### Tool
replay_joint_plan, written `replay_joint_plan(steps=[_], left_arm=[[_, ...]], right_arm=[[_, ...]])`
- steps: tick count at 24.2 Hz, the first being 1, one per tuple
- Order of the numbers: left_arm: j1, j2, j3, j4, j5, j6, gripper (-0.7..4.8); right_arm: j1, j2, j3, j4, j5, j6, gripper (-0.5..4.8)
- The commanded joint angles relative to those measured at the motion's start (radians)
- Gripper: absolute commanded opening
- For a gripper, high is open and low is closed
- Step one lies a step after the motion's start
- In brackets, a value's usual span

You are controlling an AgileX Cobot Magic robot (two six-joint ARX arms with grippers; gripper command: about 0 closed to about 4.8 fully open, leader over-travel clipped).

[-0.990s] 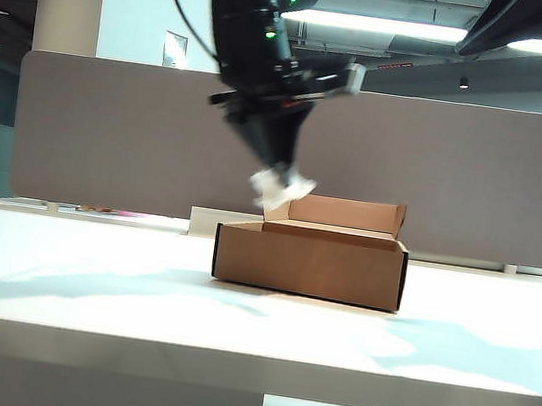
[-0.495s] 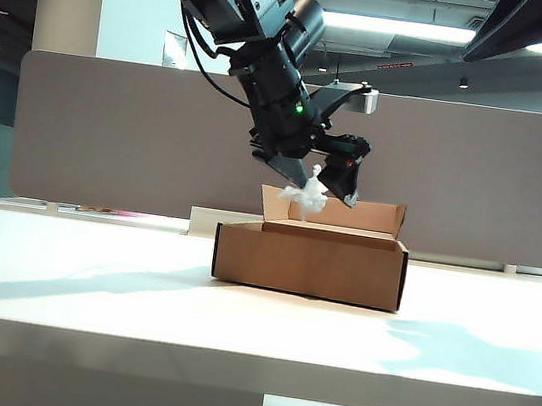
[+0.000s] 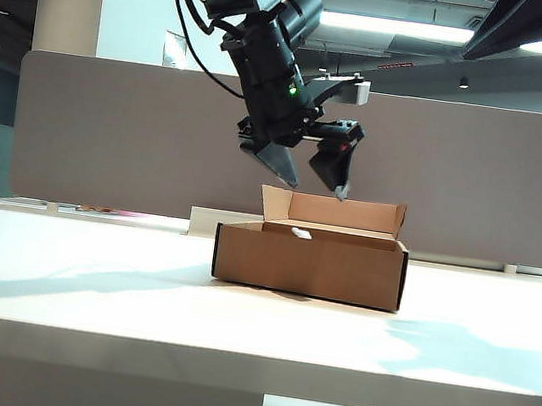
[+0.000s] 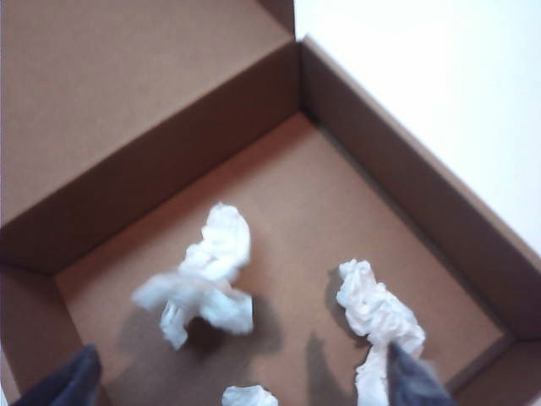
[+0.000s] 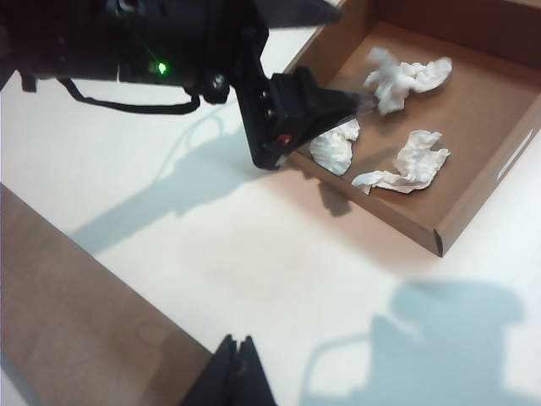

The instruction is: Pick up all the paper balls on the table and put them in the paper box.

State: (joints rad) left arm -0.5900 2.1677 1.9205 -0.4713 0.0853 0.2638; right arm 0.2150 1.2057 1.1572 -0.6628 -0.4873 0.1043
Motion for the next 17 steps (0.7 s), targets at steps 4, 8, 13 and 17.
replay_joint_plan(steps=[4, 8, 13, 17], left_arm=[[0.001, -0.06, 0.002, -0.054, -0.023, -0.013, 3.67], [0.01, -0.146, 0.002, -0.159, -0.021, 0.006, 0.8], [0.019, -0.234, 0.002, -0.254, 0.017, 0.013, 0.17], [0.026, -0.291, 0.001, -0.31, 0.05, 0.012, 0.16]], right_arm=[[0.002, -0.018, 0.005, -0.002, -0.003, -0.008, -0.05], [0.002, -0.086, -0.004, -0.041, 0.112, -0.085, -0.05], [0.002, -0.269, -0.161, 0.007, 0.223, -0.089, -0.05], [0.001, -0.451, -0.338, 0.049, 0.24, -0.032, -0.05]])
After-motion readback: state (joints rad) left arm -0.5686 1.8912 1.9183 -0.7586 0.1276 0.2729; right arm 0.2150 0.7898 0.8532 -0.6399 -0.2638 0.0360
